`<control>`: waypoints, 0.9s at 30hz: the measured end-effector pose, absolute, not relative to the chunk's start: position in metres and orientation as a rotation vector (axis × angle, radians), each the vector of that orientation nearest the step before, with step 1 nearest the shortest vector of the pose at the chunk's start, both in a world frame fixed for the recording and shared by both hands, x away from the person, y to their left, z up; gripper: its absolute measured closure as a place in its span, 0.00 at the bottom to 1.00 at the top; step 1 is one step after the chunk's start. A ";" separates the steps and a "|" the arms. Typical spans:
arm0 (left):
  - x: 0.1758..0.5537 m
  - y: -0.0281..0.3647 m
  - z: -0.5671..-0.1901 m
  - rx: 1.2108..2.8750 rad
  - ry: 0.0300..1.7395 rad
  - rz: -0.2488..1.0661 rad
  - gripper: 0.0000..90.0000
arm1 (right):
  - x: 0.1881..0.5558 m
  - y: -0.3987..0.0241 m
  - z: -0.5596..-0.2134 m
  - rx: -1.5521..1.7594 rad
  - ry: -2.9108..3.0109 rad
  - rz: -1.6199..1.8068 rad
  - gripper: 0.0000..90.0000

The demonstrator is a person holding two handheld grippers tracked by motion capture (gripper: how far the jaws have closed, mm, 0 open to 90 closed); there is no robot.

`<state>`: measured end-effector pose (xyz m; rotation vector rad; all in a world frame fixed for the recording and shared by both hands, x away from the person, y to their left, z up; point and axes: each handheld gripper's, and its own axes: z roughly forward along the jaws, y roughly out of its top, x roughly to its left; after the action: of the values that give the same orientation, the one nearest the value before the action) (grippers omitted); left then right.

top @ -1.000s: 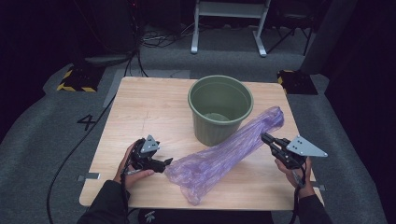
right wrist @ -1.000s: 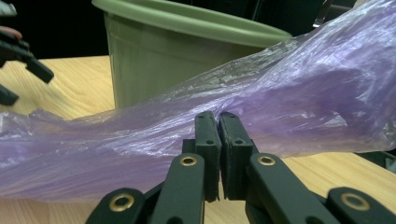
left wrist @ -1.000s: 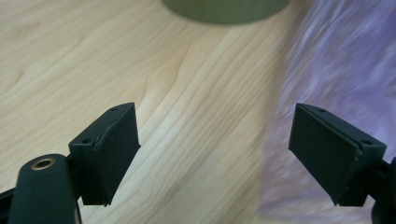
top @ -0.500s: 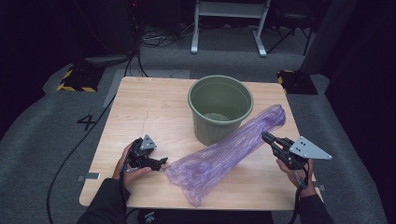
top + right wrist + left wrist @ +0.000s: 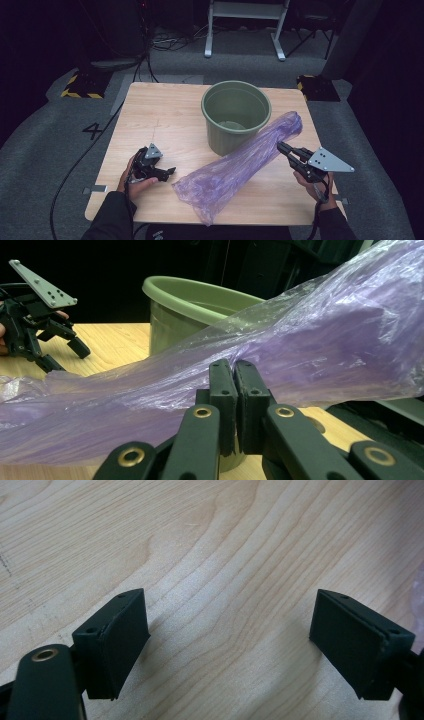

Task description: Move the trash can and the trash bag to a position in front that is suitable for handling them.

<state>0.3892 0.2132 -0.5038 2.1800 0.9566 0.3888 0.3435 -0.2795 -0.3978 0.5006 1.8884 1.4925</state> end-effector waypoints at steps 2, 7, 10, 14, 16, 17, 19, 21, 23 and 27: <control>0.389 0.213 -0.504 2.182 0.954 0.390 0.17 | 0.342 -0.278 -0.395 0.488 1.885 1.492 0.98; 0.389 0.213 -0.504 2.181 0.959 0.388 0.17 | 0.343 -0.274 -0.392 0.468 1.878 1.499 0.98; 0.389 0.213 -0.504 2.180 0.958 0.387 0.17 | 0.344 -0.270 -0.392 0.455 1.881 1.502 0.98; 0.389 0.213 -0.504 2.181 0.959 0.384 0.16 | 0.344 -0.264 -0.391 0.439 1.880 1.508 0.98; 0.389 0.213 -0.504 2.181 0.959 0.384 0.16 | 0.344 -0.261 -0.390 0.434 1.870 1.499 0.98; 0.389 0.213 -0.504 2.181 0.959 0.383 0.16 | 0.344 -0.259 -0.389 0.432 1.865 1.501 0.98; 0.389 0.213 -0.504 2.182 0.959 0.384 0.16 | 0.344 -0.256 -0.387 0.423 1.860 1.505 0.98; 0.389 0.213 -0.504 2.181 0.959 0.383 0.16 | 0.344 -0.253 -0.385 0.411 1.861 1.506 0.98; 0.389 0.213 -0.504 2.183 0.956 0.385 0.16 | 0.345 -0.250 -0.382 0.392 1.862 1.498 0.98; 0.390 0.212 -0.504 2.185 0.951 0.384 0.16 | 0.346 -0.245 -0.377 0.369 1.864 1.490 0.98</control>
<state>0.3897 0.2123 -0.5039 2.1851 0.9510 0.3840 0.3464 -0.2447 -0.3766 0.3691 1.8643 1.4903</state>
